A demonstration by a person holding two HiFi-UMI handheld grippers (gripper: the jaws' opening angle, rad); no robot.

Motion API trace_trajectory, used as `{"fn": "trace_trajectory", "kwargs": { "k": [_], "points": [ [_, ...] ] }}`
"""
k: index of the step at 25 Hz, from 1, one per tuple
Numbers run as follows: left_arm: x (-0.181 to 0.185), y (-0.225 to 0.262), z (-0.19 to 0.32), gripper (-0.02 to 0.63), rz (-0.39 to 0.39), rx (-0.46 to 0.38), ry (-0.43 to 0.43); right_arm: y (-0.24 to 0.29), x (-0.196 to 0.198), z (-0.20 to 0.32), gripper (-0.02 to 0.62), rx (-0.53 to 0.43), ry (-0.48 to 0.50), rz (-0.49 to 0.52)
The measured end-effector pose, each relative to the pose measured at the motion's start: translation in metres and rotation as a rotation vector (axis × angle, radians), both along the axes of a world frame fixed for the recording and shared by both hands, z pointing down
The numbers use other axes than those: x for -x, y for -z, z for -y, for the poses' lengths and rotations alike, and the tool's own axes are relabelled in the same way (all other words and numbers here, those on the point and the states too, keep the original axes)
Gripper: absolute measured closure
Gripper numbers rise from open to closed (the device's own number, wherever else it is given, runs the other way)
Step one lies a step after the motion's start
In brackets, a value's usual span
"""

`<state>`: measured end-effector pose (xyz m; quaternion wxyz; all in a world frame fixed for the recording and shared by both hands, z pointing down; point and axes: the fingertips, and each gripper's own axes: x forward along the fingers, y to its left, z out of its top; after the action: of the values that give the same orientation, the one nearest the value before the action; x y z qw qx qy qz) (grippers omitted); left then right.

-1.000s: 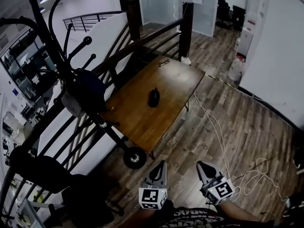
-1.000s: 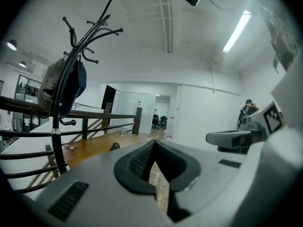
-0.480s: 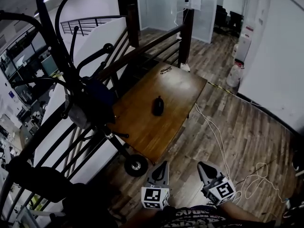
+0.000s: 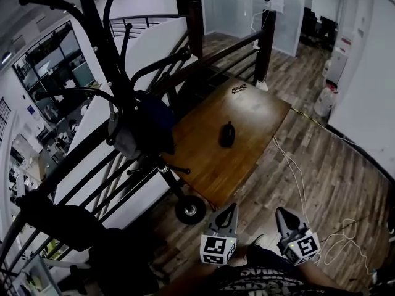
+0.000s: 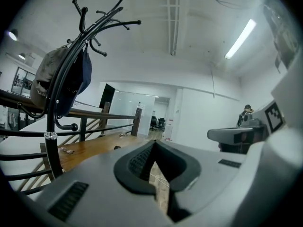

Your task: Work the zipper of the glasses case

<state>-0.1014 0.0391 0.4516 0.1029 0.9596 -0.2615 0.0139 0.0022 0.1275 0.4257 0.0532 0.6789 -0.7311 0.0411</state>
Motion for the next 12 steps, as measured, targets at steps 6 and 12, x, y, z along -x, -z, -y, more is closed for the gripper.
{"fn": "trace_trajectory", "kwargs": {
  "k": [6, 12],
  "points": [
    [-0.004, 0.0, 0.019, 0.6, 0.03, -0.014, 0.053, -0.005, -0.014, 0.03, 0.597, -0.008, 0.046, 0.027],
    [-0.022, 0.008, 0.049, 0.6, 0.047, -0.024, 0.123, 0.003, -0.036, 0.067, 0.597, -0.028, 0.111, 0.029]
  ]
}}
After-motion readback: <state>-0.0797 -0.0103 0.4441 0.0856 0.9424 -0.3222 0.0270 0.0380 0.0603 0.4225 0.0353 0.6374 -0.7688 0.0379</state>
